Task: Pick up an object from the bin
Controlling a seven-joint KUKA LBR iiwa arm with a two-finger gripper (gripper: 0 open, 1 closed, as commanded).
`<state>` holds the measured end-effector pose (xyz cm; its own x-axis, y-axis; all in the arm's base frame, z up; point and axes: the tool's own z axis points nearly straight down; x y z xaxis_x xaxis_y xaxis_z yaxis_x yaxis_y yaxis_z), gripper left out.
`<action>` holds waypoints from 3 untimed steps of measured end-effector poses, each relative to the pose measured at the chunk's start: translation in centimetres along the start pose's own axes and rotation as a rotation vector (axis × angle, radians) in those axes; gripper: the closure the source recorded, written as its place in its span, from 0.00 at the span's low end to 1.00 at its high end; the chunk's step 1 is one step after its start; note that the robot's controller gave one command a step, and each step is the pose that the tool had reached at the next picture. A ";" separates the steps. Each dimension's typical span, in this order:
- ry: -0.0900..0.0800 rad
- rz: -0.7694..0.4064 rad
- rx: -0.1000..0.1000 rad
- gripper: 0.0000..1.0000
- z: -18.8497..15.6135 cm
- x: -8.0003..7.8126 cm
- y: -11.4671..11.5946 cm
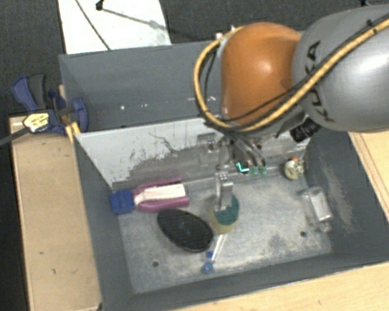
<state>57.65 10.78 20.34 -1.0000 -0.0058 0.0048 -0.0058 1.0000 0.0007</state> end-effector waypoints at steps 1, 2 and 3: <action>0.000 0.097 -0.001 0.00 13.1 2.2 -0.7; -0.012 -0.218 -0.001 0.00 6.8 2.7 1.5; 0.001 -0.218 -0.002 0.00 13.7 6.5 8.0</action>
Offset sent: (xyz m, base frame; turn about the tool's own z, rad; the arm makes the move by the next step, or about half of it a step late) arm -0.0211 -0.0075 -0.1280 0.0974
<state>51.00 18.71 6.63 -0.9752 -0.2215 0.0058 -0.2214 0.9752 0.0035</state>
